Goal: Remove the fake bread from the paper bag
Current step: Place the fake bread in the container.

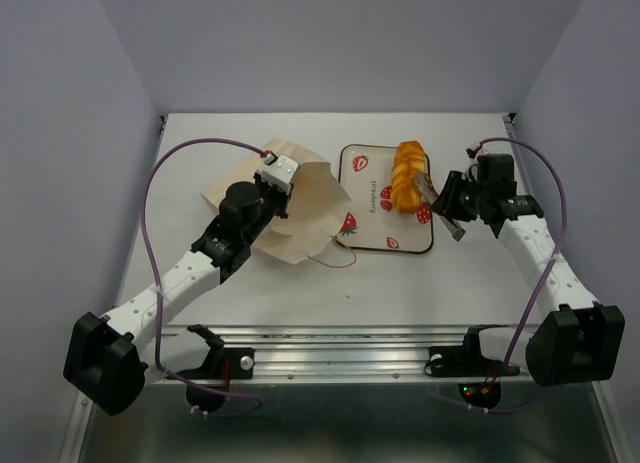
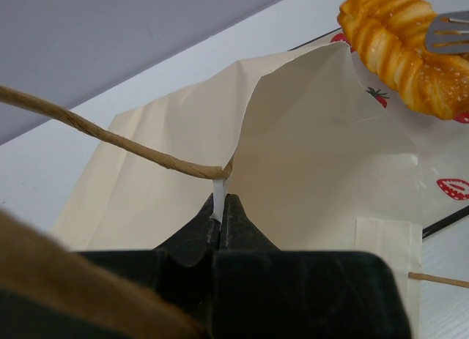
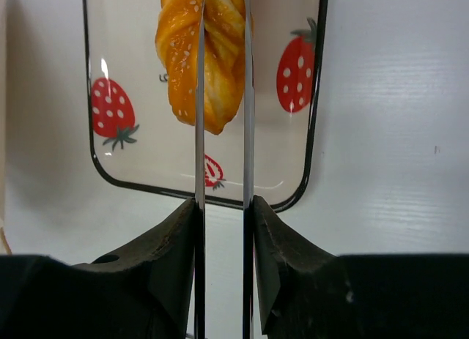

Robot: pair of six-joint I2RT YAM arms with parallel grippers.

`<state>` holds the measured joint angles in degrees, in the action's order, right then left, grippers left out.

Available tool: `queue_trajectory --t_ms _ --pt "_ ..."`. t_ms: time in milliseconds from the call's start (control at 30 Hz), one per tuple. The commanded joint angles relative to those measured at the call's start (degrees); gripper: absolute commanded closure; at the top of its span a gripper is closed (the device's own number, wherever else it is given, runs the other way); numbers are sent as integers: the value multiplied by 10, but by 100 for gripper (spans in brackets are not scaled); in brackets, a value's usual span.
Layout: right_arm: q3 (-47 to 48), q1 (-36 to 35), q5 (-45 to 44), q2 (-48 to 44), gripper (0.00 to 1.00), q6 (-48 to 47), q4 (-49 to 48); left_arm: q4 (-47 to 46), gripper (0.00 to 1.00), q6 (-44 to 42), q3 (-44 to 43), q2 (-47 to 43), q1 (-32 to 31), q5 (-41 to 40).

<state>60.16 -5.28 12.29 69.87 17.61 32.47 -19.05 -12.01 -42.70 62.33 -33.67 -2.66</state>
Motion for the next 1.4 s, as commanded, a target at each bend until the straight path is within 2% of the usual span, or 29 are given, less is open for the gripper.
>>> queue_trajectory --t_ms 0,200,533,767,1033,1200,1367 --pt "-43 18 72 -39 99 -10 -61 -37 100 -8 3 -11 -2 -10" --pt "-91 46 98 -57 99 -4 -74 -37 100 -12 3 -11 -3 -10" --pt "-118 63 116 -56 100 -14 -70 -35 100 -17 6 -17 -2 -9" --pt "-112 69 75 -48 99 -25 -51 -35 100 -19 7 -18 -2 -8" --pt "-111 74 73 -38 99 -29 -45 -33 100 -21 2 -7 -2 0" --pt "-106 74 75 -24 94 -32 -39 -33 100 -21 2 -6 -2 2" --pt "-98 74 67 -16 85 -31 -37 -33 100 -20 2 -5 -2 4"
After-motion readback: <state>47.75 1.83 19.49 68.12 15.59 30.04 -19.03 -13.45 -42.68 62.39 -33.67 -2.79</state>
